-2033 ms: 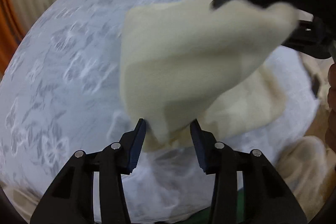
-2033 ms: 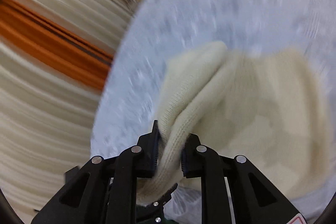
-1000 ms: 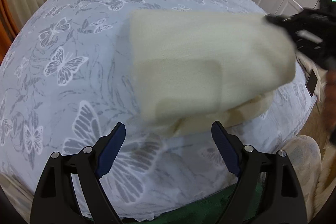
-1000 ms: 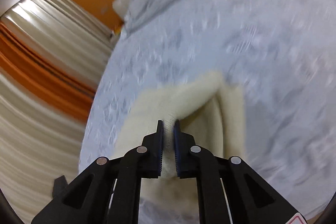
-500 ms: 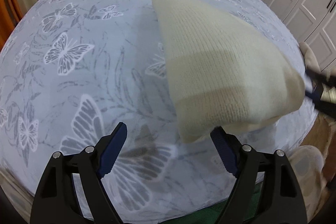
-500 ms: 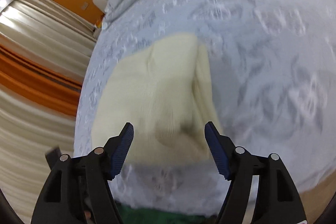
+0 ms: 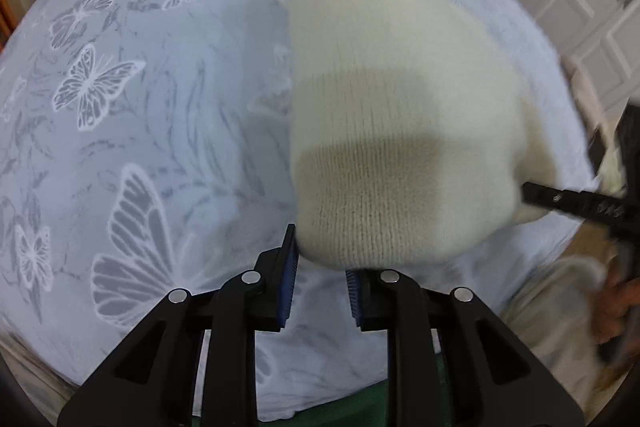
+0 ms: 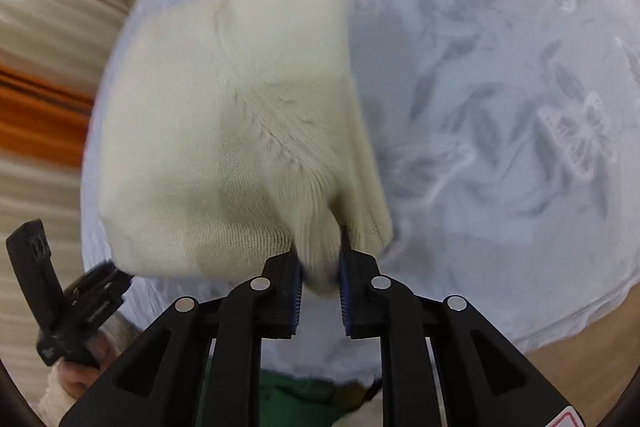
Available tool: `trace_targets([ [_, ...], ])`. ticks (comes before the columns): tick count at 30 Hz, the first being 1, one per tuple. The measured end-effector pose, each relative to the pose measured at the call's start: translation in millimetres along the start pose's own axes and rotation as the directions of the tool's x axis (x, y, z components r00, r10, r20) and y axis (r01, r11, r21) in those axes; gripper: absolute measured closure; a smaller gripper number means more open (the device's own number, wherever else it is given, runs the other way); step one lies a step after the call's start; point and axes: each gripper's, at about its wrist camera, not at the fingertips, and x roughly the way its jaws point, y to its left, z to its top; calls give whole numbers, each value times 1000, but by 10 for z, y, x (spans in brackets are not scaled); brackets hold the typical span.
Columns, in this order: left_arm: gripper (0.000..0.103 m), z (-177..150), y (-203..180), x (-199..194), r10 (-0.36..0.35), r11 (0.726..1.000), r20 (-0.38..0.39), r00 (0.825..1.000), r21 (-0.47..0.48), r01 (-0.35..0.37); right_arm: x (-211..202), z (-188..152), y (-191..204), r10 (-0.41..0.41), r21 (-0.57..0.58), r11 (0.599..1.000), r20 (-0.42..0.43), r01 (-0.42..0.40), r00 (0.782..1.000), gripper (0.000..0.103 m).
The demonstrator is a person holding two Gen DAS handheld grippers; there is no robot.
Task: Fold small clothes
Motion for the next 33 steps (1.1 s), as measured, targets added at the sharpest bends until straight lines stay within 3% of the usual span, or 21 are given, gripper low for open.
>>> trace_targets([
  [2, 80, -59, -7, -63, -32, 999, -25, 999, -14, 32, -263, 3, 112, -59, -48, 997, 82, 63, 995, 68],
  [3, 75, -84, -11, -140, -32, 999, -22, 999, -18, 32, -388, -15, 125, -96, -39, 994, 118, 101, 988, 56],
  [5, 57, -133, -28, -312, -33, 999, 9, 999, 2, 33, -741, -83, 192, -145, -23, 988, 233, 155, 962, 56],
  [6, 50, -164, -51, -452, -27, 999, 44, 999, 19, 26, -832, -88, 243, -119, -35, 991, 260, 132, 958, 61],
  [7, 47, -184, -70, -546, -14, 999, 71, 997, 34, 11, -948, -81, 380, -41, -74, 995, 281, 64, 959, 74],
  [8, 45, -195, -88, -614, 0, 999, 88, 996, 47, -4, -992, -71, 478, 12, -101, 995, 285, 18, 958, 79],
  [9, 39, -207, -109, -683, 17, 998, 103, 995, 53, -22, -1008, -49, 637, 73, -142, 989, 276, -35, 958, 83],
  [12, 37, -194, -117, -791, 22, 999, 111, 994, 41, -27, -769, 47, 1137, 188, -258, 957, 198, -134, 962, 86],
  [13, 37, -169, -112, -802, 19, 999, 108, 994, 35, -23, -578, 80, 1261, 189, -275, 951, 149, -143, 971, 86],
  [15, 37, -151, -74, -851, 24, 1000, 116, 993, 18, -26, 174, 151, 1397, 57, -322, 945, -1, -54, 998, 89],
  [16, 37, -148, -57, -873, 25, 1000, 117, 993, 10, -26, 366, 140, 1379, 53, -324, 944, -46, -65, 998, 90],
  [18, 36, -136, -21, -903, 27, 1000, 111, 993, 3, -27, 214, 154, 1364, 99, -289, 952, -37, -106, 994, 90],
  [21, 28, -134, 9, -939, 38, 999, 124, 992, -4, -38, -357, 121, 1267, 132, -272, 957, 83, -105, 988, 89],
  [24, 28, -101, -11, -901, 26, 1000, 122, 992, -8, -25, -411, 114, 1017, 8, -221, 975, 148, 26, 989, 89],
  [26, 28, -78, -41, -883, 26, 1000, 122, 992, -6, -26, -4, 119, 713, -169, -189, 965, 82, 182, 982, 94],
  [27, 28, -67, -66, -877, 31, 1000, 123, 992, -6, -30, 126, 100, 620, -134, -168, 975, 60, 142, 989, 94],
  [30, 28, -32, -141, -874, 35, 999, 127, 991, 15, -37, -264, 153, 570, -39, -116, 992, 123, 53, 992, 93],
  [33, 28, -4, -203, -859, 43, 998, 130, 991, 29, -47, -632, 313, 496, -39, -98, 993, 223, 62, 974, 89],
])
